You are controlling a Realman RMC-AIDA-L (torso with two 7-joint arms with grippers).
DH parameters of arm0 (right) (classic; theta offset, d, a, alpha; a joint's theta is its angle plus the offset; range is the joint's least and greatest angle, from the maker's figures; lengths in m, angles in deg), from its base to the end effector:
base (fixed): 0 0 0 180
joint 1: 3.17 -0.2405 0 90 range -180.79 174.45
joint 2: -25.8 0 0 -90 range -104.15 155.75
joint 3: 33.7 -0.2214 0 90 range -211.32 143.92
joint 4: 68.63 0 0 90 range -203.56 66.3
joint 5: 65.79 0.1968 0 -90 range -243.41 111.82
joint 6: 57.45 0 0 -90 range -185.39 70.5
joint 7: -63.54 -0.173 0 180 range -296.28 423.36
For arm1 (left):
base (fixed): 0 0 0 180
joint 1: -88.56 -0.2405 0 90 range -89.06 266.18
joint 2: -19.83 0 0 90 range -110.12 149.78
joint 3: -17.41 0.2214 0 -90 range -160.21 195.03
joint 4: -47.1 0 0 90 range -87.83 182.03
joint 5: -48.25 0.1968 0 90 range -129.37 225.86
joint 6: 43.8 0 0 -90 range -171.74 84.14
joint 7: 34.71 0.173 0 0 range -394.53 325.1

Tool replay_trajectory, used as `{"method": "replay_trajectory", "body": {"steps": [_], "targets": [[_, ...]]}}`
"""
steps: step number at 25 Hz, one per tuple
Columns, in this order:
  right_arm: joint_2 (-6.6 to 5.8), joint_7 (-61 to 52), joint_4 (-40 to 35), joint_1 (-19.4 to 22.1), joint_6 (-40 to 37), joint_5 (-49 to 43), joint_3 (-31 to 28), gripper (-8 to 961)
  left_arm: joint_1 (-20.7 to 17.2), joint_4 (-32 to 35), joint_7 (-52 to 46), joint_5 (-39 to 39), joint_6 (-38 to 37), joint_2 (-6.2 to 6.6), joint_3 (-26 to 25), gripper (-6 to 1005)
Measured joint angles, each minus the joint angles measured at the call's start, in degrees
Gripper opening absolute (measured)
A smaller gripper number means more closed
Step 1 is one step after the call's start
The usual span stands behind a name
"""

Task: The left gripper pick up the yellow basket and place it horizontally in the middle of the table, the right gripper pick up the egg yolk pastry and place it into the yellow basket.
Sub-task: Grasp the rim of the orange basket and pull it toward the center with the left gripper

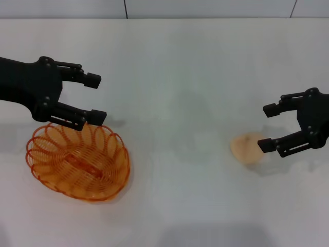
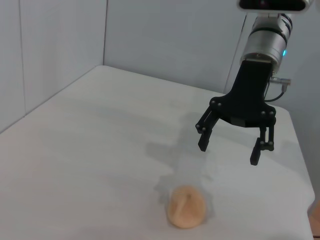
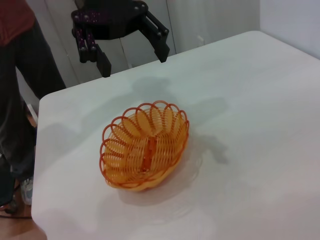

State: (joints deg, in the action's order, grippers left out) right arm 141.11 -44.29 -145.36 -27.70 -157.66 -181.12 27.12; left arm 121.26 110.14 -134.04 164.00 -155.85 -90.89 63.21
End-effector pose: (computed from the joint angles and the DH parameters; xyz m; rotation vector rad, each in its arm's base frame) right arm 0.1633 0.2961 0.0417 -2.9618 0.4440 0.2331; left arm -0.1695 0.3017 0.0782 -3.0316 -0.4045 -0.4062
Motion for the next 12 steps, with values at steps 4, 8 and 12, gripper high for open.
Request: {"method": "replay_trajectory", "body": {"steps": [4,8,12], "targets": [[0.05,0.0,0.1,0.0,0.2,0.0,0.1,871,0.1,0.0,0.6,0.0,0.0,0.0,0.0,879],[0.14,-0.1,0.4,0.0,1.0,0.1,0.7,870,0.1,0.0,0.9,0.2,0.0,0.0,0.1,879],[0.16,-0.1,0.8,0.0,1.8,0.1,1.3,870,0.2,0.2,1.0,0.2,0.1,0.05,0.1,879]]}}
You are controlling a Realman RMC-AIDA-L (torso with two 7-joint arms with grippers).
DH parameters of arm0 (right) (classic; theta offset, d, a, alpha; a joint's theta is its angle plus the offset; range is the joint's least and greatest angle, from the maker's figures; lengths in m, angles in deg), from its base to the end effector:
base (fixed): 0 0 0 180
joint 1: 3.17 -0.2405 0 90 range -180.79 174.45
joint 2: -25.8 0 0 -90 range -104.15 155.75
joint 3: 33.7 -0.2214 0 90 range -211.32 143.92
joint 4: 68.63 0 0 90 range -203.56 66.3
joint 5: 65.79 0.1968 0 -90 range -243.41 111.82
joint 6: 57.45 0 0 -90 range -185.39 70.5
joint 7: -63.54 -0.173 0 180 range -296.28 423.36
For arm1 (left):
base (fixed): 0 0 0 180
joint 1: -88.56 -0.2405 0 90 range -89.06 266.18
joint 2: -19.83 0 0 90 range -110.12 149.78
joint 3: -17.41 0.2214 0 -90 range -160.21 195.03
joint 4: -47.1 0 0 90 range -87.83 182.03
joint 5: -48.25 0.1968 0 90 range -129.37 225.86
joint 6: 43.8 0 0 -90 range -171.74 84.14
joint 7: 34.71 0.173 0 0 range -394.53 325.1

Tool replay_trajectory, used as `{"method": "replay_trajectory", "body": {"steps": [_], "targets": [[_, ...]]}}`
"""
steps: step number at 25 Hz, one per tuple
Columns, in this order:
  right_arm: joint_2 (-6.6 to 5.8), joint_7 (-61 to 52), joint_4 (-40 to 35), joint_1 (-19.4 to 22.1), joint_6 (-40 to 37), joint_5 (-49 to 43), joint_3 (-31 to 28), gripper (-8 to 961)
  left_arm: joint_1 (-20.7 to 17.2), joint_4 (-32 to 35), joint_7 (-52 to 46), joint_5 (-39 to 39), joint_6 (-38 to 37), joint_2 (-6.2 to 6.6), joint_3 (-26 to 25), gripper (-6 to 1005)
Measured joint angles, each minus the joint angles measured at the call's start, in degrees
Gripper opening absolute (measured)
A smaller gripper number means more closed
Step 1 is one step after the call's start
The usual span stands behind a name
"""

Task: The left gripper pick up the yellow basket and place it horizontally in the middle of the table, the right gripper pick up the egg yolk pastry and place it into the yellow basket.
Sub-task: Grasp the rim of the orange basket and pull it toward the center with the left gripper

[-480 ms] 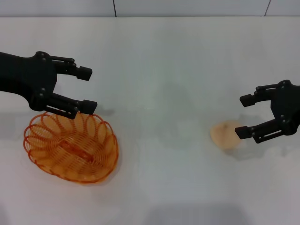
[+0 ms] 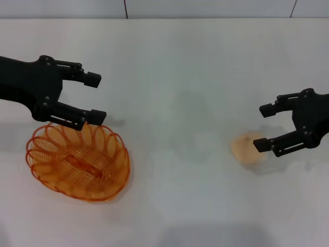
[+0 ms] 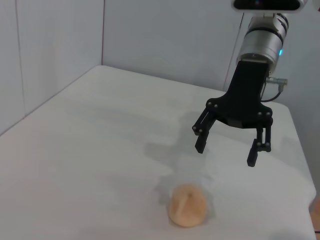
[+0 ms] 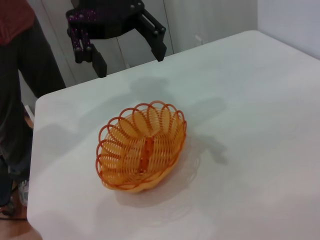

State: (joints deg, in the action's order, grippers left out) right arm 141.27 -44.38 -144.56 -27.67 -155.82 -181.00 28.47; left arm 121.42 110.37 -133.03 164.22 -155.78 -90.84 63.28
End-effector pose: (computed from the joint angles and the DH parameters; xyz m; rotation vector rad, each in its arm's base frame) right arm 0.1633 0.2984 0.0360 -2.9563 0.4528 0.2337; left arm -0.1690 0.3025 0.0786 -3.0324 -0.3704 -0.3953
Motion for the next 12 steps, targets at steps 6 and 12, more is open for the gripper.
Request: {"method": "replay_trajectory", "body": {"steps": [6,12], "targets": [[0.0,0.0,0.0,0.0,0.2,0.0,0.2,870,0.0,0.1,0.0,-0.1,0.0,0.12,-0.3,878],[-0.06,-0.1,0.0,-0.1,0.4,0.2,0.2,870,0.0,0.1,-0.6,0.3,0.2,0.45,-0.3,878]]}}
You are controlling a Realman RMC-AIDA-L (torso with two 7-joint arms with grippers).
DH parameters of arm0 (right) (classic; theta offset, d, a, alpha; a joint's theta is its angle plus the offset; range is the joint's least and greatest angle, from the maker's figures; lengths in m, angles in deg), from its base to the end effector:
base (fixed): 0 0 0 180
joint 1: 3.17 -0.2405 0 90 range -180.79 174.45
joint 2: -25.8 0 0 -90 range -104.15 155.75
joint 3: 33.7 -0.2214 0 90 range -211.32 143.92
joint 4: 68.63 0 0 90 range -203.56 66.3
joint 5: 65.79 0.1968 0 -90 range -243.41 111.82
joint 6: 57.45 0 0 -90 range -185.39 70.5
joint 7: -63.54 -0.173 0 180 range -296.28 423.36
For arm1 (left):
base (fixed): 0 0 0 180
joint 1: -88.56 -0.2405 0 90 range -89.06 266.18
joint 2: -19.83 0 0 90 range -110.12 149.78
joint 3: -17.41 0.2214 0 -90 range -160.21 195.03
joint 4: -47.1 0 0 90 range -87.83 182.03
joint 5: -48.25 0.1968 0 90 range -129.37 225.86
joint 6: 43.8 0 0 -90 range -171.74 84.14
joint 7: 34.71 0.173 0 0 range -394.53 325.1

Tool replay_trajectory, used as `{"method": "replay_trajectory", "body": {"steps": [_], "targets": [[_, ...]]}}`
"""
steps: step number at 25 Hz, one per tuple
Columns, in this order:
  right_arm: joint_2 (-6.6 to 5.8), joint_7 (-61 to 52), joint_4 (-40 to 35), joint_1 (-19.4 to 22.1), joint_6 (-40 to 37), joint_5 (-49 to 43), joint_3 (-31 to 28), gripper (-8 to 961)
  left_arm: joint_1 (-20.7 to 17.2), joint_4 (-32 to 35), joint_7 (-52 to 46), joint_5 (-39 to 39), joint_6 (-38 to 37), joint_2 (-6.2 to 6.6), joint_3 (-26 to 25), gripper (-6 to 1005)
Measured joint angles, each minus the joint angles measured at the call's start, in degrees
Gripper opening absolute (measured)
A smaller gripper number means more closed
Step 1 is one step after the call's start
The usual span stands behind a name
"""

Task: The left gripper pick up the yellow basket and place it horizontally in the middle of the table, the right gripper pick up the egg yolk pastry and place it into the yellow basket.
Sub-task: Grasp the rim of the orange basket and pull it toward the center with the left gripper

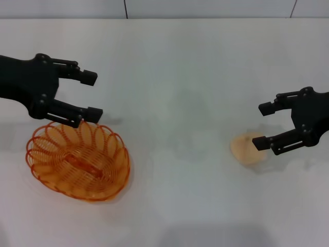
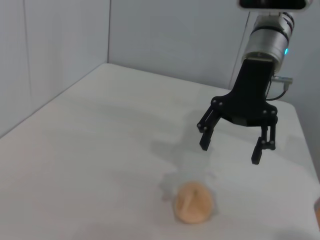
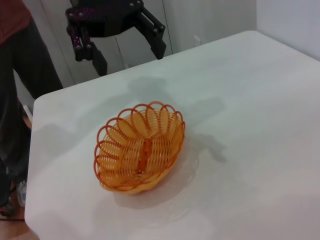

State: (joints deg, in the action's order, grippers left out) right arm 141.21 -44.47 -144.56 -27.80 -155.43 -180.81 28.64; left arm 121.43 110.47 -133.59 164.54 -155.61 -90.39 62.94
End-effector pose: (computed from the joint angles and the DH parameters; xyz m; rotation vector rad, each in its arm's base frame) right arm 0.1621 0.2997 0.0360 -2.9525 0.4487 0.2369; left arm -0.1709 0.3041 0.0820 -3.0198 -0.3869 -0.3819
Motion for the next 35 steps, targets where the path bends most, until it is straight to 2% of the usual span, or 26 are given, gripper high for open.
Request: {"method": "replay_trajectory", "body": {"steps": [6,16,25,35], "targets": [[0.0,0.0,0.1,0.1,0.1,0.5,0.0,871,1.0,0.7,-3.7,3.7,0.7,2.34,-0.1,878],[0.08,0.0,0.9,0.1,0.5,1.4,0.0,871,5.3,0.5,-8.8,20.2,1.4,3.86,-2.6,878],[0.08,0.2,1.5,0.0,0.8,2.7,0.2,870,7.0,-0.1,-13.5,33.6,2.3,2.59,-2.5,877],[0.07,0.2,1.5,0.0,1.4,2.9,0.7,871,8.1,-6.9,-13.1,39.4,7.5,0.7,-1.8,877]]}}
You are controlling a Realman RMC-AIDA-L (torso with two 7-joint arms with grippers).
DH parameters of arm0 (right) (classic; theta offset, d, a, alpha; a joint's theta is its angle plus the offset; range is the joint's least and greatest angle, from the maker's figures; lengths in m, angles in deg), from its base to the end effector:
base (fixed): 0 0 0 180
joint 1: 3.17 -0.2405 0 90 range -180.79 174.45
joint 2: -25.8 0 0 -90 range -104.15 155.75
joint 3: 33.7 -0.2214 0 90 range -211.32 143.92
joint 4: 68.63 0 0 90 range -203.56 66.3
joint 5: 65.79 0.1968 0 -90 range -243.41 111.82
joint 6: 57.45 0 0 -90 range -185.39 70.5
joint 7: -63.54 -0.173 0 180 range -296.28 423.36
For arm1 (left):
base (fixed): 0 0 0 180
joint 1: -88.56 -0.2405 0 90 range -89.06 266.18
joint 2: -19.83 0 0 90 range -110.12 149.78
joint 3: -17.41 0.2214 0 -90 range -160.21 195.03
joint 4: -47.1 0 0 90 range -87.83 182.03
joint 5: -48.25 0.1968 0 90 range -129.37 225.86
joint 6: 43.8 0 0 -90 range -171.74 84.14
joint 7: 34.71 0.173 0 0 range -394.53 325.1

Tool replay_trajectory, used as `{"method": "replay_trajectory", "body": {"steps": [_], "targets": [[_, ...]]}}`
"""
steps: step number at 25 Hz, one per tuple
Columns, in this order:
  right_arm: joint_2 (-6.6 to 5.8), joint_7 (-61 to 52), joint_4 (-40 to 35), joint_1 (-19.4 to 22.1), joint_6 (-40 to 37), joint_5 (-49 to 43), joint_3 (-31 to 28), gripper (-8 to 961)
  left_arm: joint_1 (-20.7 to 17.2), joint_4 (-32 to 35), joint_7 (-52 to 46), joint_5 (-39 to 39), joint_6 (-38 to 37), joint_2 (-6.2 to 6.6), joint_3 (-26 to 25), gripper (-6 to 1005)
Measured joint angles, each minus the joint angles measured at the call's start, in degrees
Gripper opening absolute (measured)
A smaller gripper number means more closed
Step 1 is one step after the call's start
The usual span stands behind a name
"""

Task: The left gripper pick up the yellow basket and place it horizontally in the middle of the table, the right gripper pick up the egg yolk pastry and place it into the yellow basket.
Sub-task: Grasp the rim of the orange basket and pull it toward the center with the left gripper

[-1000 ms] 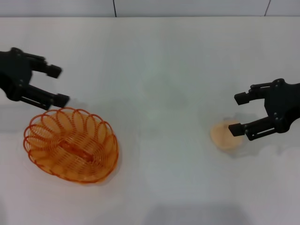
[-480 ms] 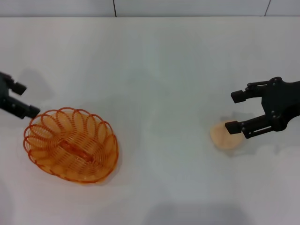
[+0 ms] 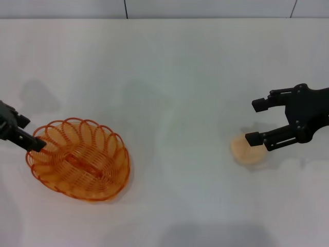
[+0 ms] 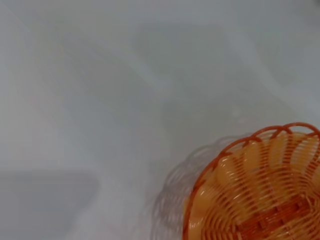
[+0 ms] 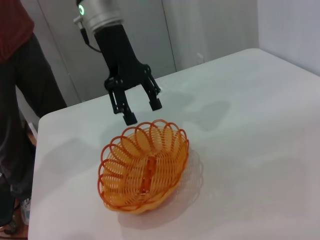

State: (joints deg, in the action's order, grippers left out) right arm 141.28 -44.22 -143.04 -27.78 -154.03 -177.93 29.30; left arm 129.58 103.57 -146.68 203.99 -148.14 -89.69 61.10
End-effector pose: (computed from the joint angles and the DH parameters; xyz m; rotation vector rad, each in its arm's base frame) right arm 0.1568 0.3013 0.0326 -2.9499 0.4572 0.3136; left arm -0.2519 0.3254 0.0806 -2.7602 -0.9765 0.4807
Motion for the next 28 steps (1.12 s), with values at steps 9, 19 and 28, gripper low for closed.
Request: {"method": "replay_trajectory", "body": {"steps": [9,19,28], "targets": [[0.0,-0.1,0.1,0.1,0.0,0.0,0.0,871,-0.2,-2.4,0.7,0.4,1.9,-0.66,0.5,877],[-0.09,-0.2,0.1,0.4,0.0,0.0,0.0,870,-1.1,-2.6,0.8,0.5,3.2,-0.9,0.3,876],[-0.09,-0.2,0.1,0.5,0.0,0.0,0.0,870,-1.6,-4.6,1.2,0.3,5.6,-1.23,0.3,876]]}}
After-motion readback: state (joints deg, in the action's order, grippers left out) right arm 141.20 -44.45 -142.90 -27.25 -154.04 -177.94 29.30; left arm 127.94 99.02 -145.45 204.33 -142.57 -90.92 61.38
